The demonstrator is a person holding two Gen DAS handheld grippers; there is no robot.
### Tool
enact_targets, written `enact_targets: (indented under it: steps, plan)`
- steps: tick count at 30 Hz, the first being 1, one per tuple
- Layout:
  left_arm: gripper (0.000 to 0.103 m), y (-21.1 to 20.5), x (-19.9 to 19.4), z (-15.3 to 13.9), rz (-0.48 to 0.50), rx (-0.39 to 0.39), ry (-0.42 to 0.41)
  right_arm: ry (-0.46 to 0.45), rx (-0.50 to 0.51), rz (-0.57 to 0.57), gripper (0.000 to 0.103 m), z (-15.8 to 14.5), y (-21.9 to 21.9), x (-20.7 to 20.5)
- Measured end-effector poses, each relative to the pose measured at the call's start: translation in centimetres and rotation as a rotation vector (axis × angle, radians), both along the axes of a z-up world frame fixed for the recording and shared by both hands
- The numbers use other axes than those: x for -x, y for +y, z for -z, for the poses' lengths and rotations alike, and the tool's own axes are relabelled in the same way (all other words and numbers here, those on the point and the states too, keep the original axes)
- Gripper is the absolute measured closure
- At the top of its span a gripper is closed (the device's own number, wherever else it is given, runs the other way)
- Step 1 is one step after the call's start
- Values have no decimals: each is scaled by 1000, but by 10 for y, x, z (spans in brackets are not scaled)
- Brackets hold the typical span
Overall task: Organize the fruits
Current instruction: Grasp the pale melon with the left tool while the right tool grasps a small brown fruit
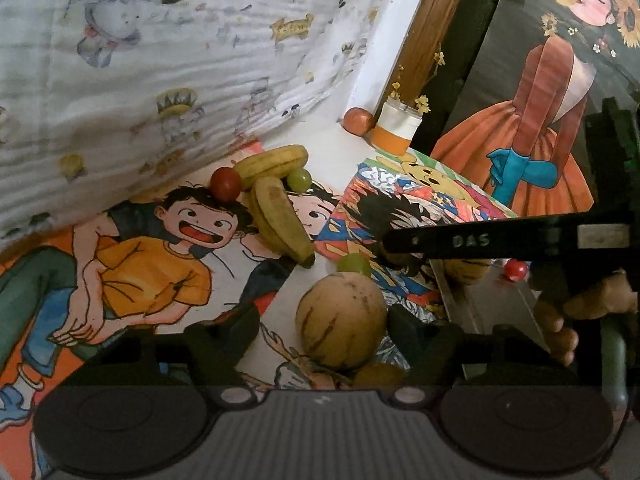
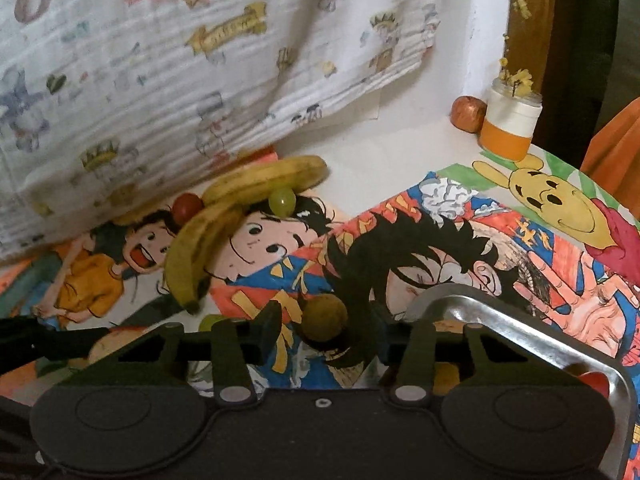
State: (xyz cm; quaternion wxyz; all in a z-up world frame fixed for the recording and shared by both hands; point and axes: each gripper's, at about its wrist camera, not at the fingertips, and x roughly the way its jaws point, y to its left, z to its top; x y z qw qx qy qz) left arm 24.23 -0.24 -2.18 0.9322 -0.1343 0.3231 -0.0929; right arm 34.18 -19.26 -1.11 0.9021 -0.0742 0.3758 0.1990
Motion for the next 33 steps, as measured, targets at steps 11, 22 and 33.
enact_targets:
  steps: [11, 22, 33]
  plan:
    - [48, -7, -4, 1, 29, 11, 6, -34, 66, -43, 65, 6, 9, 2]
    - [48, -7, -4, 1, 8, 21, 15, -46, 62, -43, 75, 6, 10, 5]
    - [49, -7, 4, -10, -39, 43, -6, -132, -47, -21, 75, -28, -20, 43]
